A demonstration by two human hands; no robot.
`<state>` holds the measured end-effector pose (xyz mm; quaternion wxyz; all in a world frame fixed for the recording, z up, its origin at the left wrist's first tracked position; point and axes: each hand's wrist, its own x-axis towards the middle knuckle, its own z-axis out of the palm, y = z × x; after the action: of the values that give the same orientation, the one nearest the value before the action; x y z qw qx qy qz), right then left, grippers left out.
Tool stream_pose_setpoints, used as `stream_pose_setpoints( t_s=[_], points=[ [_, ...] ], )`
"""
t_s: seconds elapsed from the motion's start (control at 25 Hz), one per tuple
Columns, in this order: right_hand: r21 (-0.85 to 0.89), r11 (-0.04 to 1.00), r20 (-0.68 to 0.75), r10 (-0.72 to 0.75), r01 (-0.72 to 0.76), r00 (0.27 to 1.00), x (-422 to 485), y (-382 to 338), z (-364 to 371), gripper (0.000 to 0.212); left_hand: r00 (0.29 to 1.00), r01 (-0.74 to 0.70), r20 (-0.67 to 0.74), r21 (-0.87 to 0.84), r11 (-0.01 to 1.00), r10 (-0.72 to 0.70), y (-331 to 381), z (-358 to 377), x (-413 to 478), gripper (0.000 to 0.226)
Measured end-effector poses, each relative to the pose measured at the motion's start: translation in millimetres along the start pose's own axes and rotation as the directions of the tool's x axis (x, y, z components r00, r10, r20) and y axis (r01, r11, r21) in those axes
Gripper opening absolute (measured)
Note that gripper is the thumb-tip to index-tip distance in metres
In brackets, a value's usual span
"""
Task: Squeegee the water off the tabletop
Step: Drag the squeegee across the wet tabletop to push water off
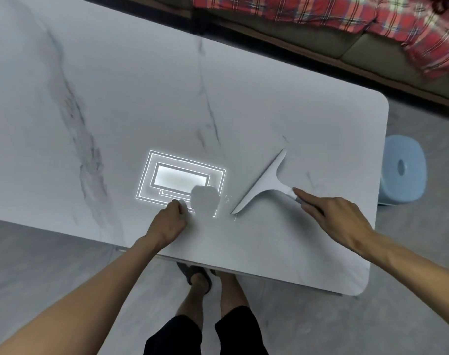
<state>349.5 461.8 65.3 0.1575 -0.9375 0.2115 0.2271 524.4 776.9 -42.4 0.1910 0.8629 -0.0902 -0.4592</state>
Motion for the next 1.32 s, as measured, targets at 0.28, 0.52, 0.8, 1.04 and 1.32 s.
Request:
stream_pose_setpoints(
  t_s=[0.28,0.52,0.8,1.04,1.32],
  points=[
    [-0.203,0.672,0.303,-0.649,0.712,0.698,7.1,-98.1,82.9,0.044,0.97,0.149,-0.181,-0.095,0.984,-0.164,-37.0,5.5,-18.5,0.011],
    [-0.163,0.572,0.261,-0.761,0.804,0.594,24.2,-113.3,135.0,0.04,0.949,0.216,-0.202,-0.149,0.965,-0.243,-49.5,30.9,-38.9,0.01],
    [-0.049,0.872,0.209,-0.468,0.487,0.859,13.3,-29.8,111.2,0.043,0.984,0.089,-0.155,-0.033,0.996,-0.093,-6.3,105.6,-43.5,0.013],
    [-0.088,0.94,0.177,-0.311,0.33,0.934,-18.4,68.5,89.5,0.044,0.997,0.05,-0.053,0.035,0.998,-0.048,22.8,158.3,-49.0,0.017],
    [-0.049,0.992,0.104,-0.113,0.118,0.988,-58.5,145.3,60.4,0.042,0.988,0.129,0.065,0.186,0.974,-0.144,33.9,168.1,-39.4,0.026]
  ],
)
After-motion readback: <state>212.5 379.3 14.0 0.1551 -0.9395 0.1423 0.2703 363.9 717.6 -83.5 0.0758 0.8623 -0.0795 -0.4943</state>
